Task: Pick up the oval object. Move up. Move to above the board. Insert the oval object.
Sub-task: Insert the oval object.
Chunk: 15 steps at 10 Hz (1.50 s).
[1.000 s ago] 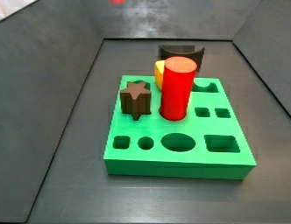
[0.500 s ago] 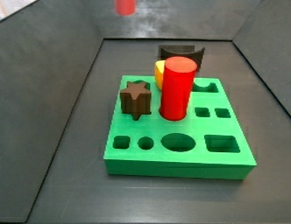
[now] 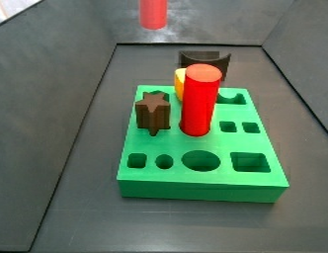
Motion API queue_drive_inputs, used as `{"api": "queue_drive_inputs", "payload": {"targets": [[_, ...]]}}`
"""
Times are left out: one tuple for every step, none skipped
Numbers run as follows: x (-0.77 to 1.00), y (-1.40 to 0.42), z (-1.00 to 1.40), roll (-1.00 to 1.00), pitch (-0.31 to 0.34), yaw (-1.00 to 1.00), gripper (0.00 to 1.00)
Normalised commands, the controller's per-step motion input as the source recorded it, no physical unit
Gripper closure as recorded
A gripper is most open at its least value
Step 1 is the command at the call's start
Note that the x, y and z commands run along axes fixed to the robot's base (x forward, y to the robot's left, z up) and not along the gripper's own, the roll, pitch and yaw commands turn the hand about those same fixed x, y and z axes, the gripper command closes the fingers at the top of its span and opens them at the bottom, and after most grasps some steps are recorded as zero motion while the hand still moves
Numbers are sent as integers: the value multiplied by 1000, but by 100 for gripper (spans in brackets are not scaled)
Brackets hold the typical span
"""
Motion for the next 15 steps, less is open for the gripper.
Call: {"api": "queue_drive_inputs", "payload": {"targets": [[0, -129, 0, 116, 73, -80, 100], [0, -231, -34, 87, 0, 0, 100], [149, -380, -163, 0, -74, -149, 100], [306, -449, -320, -29, -177, -320, 100], [69, -386, -389, -67, -249, -591, 100], [0, -123, -246, -129, -219, -906, 100], [0, -69, -251, -137, -213, -943, 100], [0, -57, -251, -120, -189, -969, 100], [0, -23, -226, -74, -91, -1000, 100], [0, -20, -214, -70, -83, -1000, 100], [0, -17, -197, -64, -76, -1000, 100], [0, 0, -3, 0, -26, -1000, 100], [0, 0, 0, 0, -11, -1000, 100], [0, 0, 0, 0, 0, -1000, 100], [0, 0, 66, 4, 0, -1000, 100]]}}
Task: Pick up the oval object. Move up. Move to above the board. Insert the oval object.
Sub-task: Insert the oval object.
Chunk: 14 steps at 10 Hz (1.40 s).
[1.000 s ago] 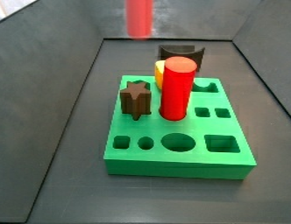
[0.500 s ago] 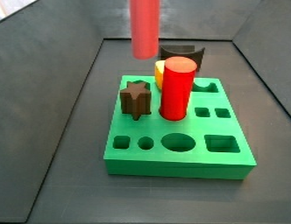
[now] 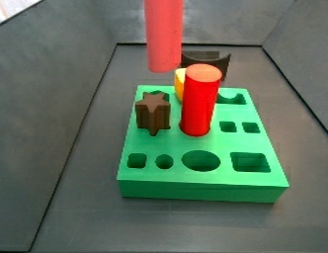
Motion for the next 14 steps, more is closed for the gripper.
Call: {"api": "queue_drive_inputs", "payload": {"targets": [[0, 0, 74, 6, 0, -1000, 100], [0, 0, 69, 1, 0, -1000, 100], [0, 0, 63, 0, 0, -1000, 100], [0, 0, 69, 0, 0, -1000, 100], [0, 0, 69, 1, 0, -1000, 100], [-120, -77, -206, 183, 79, -900, 100], [-114, -154, -180, 171, 93, -857, 100], [-9, -137, -54, 80, 27, -920, 100], [0, 0, -17, 19, 0, -1000, 100], [0, 0, 0, 0, 0, -1000, 100], [0, 0, 0, 0, 0, -1000, 100], [0, -86, -31, 0, 0, -994, 100], [0, -134, -117, 23, 0, -951, 100], [0, -263, -46, 83, 47, -689, 100]]}}
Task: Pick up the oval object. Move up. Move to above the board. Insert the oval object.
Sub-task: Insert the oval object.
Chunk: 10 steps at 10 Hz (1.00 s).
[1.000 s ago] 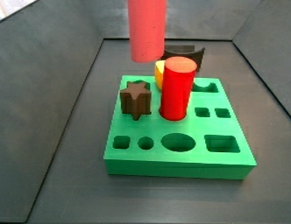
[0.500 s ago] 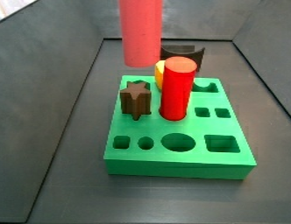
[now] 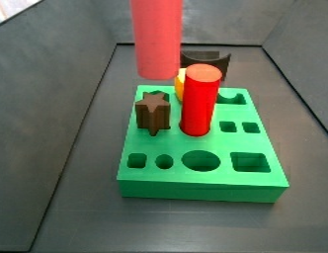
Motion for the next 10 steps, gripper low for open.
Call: {"api": "queue_drive_inputs", "payload": {"targets": [[3, 0, -40, 0, 0, 0, 100], [114, -269, -451, 43, -4, 0, 100], [157, -294, -477, 16, -26, 11, 100], [240, -251, -431, 0, -7, 140, 100], [274, -220, -386, 0, 0, 194, 100], [271, -217, -337, 0, -19, 197, 100], [211, -217, -331, 0, -20, 237, 100], [151, -337, -271, 139, 0, 263, 100], [191, -383, -237, 219, 0, 251, 100], [314, -417, -134, 310, 71, 231, 100]]}}
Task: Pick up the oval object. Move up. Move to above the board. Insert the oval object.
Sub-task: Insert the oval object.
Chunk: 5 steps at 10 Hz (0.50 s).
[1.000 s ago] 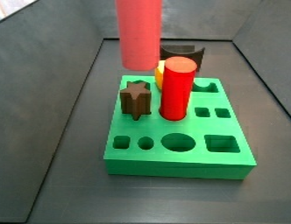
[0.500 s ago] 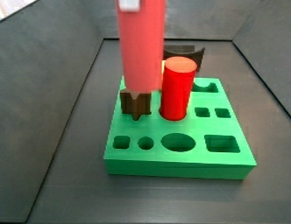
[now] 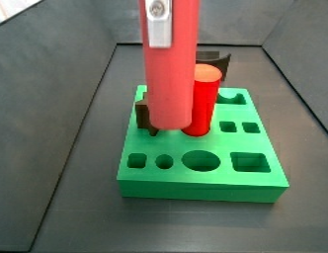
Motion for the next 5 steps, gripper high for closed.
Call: {"api": "queue_drive_inputs", "payload": {"targets": [[340, -429, -80, 464, 154, 143, 100], [380, -426, -57, 413, 147, 126, 100], [389, -420, -63, 381, 133, 123, 100], [617, -386, -83, 283, 114, 106, 100], [720, -311, -186, 217, 100, 117, 100]]}}
